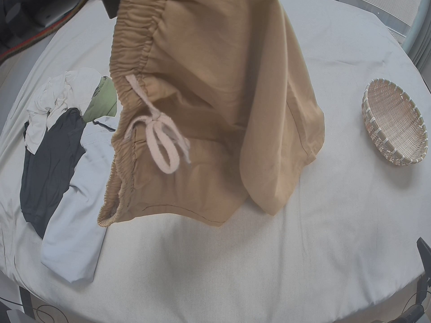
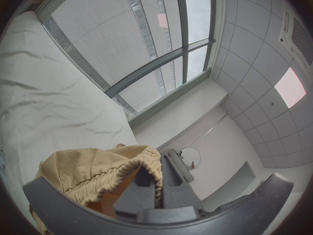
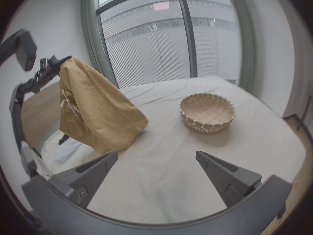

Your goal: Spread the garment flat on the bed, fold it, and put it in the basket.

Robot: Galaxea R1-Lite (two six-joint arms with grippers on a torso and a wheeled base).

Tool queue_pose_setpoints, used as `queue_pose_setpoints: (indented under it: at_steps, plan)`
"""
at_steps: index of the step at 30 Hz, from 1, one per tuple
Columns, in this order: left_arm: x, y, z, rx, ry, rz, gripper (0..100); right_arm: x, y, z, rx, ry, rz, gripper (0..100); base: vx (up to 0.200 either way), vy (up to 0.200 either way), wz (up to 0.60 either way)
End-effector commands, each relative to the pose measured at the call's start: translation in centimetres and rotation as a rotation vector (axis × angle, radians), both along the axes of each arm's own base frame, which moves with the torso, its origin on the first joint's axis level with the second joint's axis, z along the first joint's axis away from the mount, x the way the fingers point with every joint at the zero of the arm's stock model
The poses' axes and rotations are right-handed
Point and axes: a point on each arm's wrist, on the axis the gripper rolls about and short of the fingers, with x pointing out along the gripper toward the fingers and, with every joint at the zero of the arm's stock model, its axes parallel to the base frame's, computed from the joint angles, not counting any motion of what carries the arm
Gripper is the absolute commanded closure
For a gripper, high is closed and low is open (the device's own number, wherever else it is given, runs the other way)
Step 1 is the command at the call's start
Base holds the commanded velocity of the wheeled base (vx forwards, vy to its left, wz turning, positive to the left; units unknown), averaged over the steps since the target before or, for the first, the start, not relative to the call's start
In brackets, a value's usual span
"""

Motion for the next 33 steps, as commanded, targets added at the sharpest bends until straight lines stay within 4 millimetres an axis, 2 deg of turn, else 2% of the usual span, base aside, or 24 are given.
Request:
queue_pose_setpoints:
  at_steps: [1,4,5,6,9,10,11,13,16,18,19,24,33]
  plan:
    - [-0.3,0.2,0.8,-0.019,-0.020,-0.008,100,6.9,1.6,3.5,0.169,0.249,0.253,0,0.000,0.000,0.00]
    - [-0.2,0.1,0.5,-0.014,-0.014,-0.006,100,9.6,2.8,3.3,0.201,0.289,0.313,0,0.000,0.000,0.00]
    - [-0.2,0.1,0.5,-0.014,-0.014,-0.006,100,9.6,2.8,3.3,0.201,0.289,0.313,0,0.000,0.000,0.00]
    - [-0.2,0.2,0.6,-0.016,-0.017,-0.008,100,11.5,3.5,3.1,0.218,0.305,0.329,0,0.000,0.000,0.00]
    - [-0.2,0.1,0.8,-0.021,-0.020,-0.006,100,14.2,4.6,2.6,0.226,0.323,0.351,0,0.000,0.000,0.00]
    - [-0.2,0.1,0.8,-0.021,-0.020,-0.006,100,14.2,4.6,2.6,0.226,0.323,0.351,0,0.000,0.000,0.00]
    - [-0.3,0.1,0.8,-0.022,-0.022,-0.014,100,15.7,5.3,2.2,0.224,0.330,0.363,0,0.000,0.000,0.00]
    - [-0.4,0.1,0.8,-0.021,-0.021,-0.015,100,16.8,5.7,1.4,0.219,0.357,0.363,0,0.000,0.000,0.00]
    - [-0.3,0.0,0.6,-0.016,-0.016,-0.015,100,18.4,6.2,0.4,0.209,0.386,0.360,0,0.000,0.000,0.00]
    - [-0.3,0.0,0.6,-0.016,-0.016,-0.015,100,18.4,6.2,0.4,0.209,0.386,0.360,0,0.000,0.000,0.00]
    - [-0.5,0.1,0.8,-0.021,-0.021,-0.018,100,19.9,6.8,0.2,0.216,0.375,0.359,0,0.000,0.000,0.00]
    - [-0.5,0.1,0.8,-0.022,-0.022,-0.018,100,22.1,7.6,0.0,0.214,0.393,0.361,0,0.000,0.000,0.00]
    - [-0.6,-0.2,0.6,-0.017,-0.019,-0.032,100,24.3,9.4,-0.4,0.214,0.346,0.406,0,0.000,0.000,0.00]
